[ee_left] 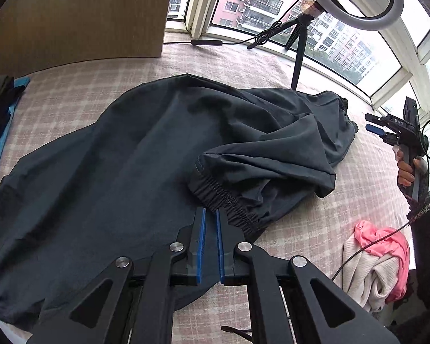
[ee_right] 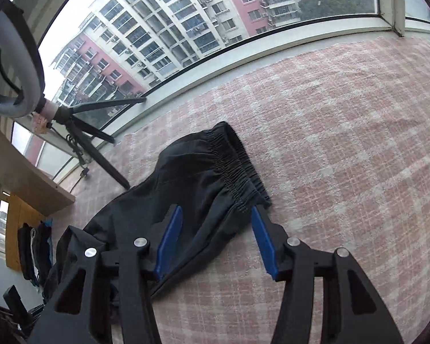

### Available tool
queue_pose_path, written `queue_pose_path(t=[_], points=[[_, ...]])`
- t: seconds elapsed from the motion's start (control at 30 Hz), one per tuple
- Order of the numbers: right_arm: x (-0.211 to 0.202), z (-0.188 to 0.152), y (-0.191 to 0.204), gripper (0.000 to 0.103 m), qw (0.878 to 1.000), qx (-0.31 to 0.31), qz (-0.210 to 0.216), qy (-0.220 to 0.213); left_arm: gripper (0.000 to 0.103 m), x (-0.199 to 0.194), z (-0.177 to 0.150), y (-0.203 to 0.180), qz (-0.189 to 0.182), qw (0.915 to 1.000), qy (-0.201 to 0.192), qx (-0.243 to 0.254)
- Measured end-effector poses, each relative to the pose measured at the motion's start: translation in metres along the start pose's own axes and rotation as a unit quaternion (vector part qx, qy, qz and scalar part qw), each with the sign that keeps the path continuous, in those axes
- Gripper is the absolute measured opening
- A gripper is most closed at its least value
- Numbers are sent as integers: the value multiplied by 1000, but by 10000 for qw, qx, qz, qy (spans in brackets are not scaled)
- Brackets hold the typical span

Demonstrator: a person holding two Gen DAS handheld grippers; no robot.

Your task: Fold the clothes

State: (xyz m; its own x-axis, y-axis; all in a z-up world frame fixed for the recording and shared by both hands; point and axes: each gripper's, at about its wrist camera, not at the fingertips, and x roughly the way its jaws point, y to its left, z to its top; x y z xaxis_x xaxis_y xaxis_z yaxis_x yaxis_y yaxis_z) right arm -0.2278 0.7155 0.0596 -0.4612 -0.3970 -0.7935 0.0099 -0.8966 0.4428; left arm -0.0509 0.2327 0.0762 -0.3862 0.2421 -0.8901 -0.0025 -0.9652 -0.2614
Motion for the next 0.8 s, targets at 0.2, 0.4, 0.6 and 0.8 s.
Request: queue_pose_path(t=[0.2,0.4,0.6,0.8], points=[[14,-86,155,51,9693,-2317,669,479,5,2,-3,31,2,9989,20,-472],[41,-163,286,59,8895,-4437,934,573,5,-10,-23,60,-1,9968,-101,-799],[94,-201,358,61,8122,-5680,684,1142,5,-19,-52,99,-109,9917,-206,-1268],[137,-211,370,11,7753,-6090,104,1671,5,-5,-67,121,-177,9867,-151,-1608]])
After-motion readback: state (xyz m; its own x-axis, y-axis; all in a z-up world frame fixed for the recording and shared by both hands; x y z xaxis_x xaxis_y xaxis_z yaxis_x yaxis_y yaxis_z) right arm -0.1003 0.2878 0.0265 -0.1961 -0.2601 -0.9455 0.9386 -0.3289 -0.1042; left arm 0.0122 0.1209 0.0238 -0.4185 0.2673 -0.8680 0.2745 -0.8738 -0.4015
